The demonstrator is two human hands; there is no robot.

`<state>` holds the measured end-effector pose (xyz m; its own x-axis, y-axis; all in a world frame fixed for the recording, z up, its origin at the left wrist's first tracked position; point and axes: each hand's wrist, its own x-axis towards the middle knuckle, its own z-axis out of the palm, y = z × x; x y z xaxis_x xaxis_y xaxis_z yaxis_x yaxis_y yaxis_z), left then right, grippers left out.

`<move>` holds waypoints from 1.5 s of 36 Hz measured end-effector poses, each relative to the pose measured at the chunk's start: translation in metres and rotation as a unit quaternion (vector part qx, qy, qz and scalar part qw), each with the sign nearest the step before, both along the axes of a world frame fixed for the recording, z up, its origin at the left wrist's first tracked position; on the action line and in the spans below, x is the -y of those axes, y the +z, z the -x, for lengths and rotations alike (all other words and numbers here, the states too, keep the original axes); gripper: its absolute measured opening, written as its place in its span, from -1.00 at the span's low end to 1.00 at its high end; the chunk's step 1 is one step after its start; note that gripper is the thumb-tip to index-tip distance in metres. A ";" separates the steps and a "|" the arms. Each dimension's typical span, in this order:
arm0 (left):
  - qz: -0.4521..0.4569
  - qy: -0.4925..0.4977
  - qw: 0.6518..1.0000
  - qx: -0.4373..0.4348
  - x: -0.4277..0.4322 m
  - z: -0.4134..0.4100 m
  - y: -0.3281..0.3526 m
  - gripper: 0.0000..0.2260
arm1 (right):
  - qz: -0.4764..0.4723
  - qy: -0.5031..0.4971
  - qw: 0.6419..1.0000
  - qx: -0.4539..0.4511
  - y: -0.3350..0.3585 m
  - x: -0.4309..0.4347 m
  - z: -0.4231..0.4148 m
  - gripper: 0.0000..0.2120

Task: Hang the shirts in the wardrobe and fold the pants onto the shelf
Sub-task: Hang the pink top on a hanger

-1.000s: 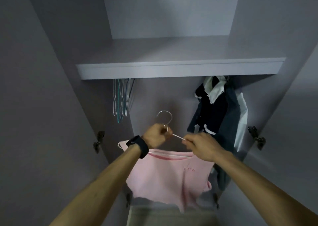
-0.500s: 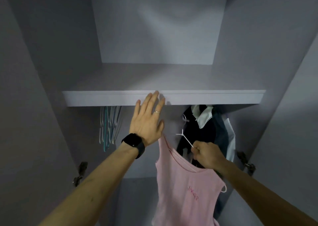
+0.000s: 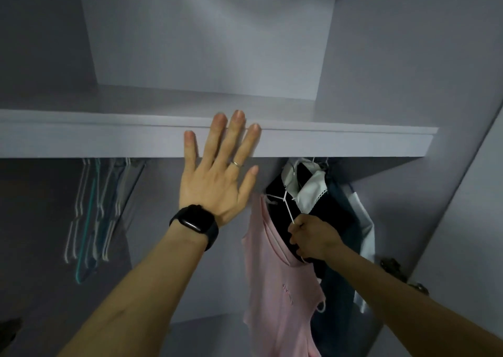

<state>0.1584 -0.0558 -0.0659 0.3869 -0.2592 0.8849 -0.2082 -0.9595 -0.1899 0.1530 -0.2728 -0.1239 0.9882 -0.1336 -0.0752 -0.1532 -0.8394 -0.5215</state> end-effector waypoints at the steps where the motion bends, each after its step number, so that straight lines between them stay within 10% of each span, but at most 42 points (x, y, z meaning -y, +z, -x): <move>1: 0.000 0.001 1.000 0.018 0.000 -0.003 0.000 -0.38 | -0.018 -0.009 1.000 0.006 -0.005 0.000 -0.008 -0.77; 19: 0.016 -0.025 0.992 0.119 0.004 -0.024 -0.022 -0.41 | 0.015 -0.204 0.953 0.224 -0.013 -0.008 -0.115 -0.67; 30: 0.038 -0.022 0.987 0.151 0.010 -0.034 -0.025 -0.38 | 0.031 -0.243 0.958 0.148 -0.002 0.021 -0.141 -0.59; 40: 0.023 -0.018 0.998 0.046 0.003 -0.023 -0.026 -0.32 | 0.063 -0.124 0.980 0.144 0.034 0.031 -0.084 -0.65; 54: 0.096 0.046 0.974 -0.199 0.043 0.048 0.015 -0.13 | -0.181 -0.025 0.949 0.256 0.088 0.076 0.152 -0.88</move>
